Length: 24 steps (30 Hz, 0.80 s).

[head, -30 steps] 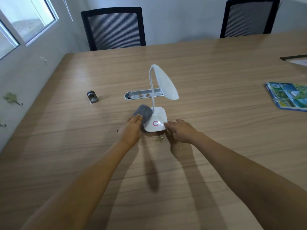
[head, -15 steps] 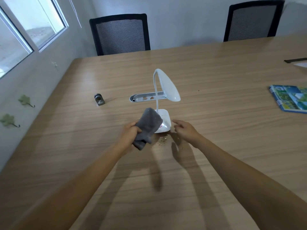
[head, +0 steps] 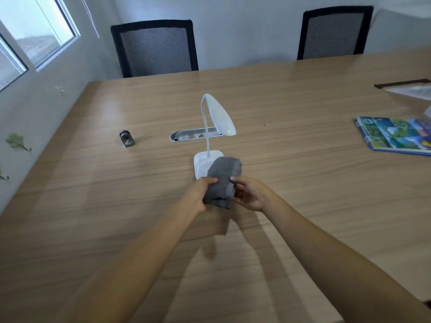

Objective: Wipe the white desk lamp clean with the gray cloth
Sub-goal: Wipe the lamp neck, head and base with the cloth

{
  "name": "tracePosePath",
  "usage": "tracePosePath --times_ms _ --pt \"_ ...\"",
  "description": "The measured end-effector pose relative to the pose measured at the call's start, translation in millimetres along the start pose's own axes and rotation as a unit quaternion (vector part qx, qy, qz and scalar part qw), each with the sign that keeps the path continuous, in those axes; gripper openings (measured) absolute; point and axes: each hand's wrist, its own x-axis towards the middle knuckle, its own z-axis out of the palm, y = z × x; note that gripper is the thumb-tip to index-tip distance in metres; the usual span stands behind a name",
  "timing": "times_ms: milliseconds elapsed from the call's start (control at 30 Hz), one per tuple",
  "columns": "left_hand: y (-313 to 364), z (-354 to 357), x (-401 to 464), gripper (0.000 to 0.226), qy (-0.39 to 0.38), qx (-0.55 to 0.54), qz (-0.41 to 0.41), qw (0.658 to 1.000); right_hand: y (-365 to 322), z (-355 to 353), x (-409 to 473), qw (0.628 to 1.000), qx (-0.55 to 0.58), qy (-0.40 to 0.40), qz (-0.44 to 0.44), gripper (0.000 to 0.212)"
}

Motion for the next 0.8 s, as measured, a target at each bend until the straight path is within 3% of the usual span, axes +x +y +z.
tracePosePath --times_ms 100,133,233,300,367,433,533,600,667,700,800 --pt "0 -2 8 0.052 0.039 0.047 0.029 0.998 -3 -1 2 1.000 -0.002 0.022 -0.004 0.008" --pt "1 -2 12 0.054 0.057 0.074 0.045 0.995 -5 0 1 1.000 0.000 0.027 -0.009 0.008" --pt "4 0 9 0.023 0.071 0.146 0.090 0.983 -9 3 2 0.998 0.039 0.038 -0.015 0.011" --pt "5 -5 11 0.019 0.074 0.188 0.123 0.972 -13 2 3 0.997 0.069 0.039 -0.013 0.022" --pt "9 -19 21 0.022 0.123 0.283 0.185 0.933 -21 -1 4 0.994 0.105 0.030 -0.014 0.038" --pt "13 -36 37 0.021 0.145 0.362 0.225 0.893 -31 -2 4 0.991 0.134 0.019 -0.021 0.038" --pt "21 -51 50 0.042 0.126 0.474 0.238 0.838 -43 -1 14 0.991 -0.001 0.107 -0.084 0.039" --pt "27 -49 48 0.052 0.107 0.516 0.240 0.815 -50 0 25 0.933 -0.241 0.216 -0.157 0.038" --pt "28 -46 52 0.059 0.095 0.567 0.245 0.781 -57 4 32 0.830 -0.455 0.232 -0.222 0.028" --pt "29 -44 54 0.061 0.096 0.591 0.248 0.762 -59 6 37 0.788 -0.518 0.229 -0.243 0.030" --pt "27 -44 63 0.061 0.097 0.616 0.268 0.734 -62 14 52 0.707 -0.621 0.220 -0.258 0.042"
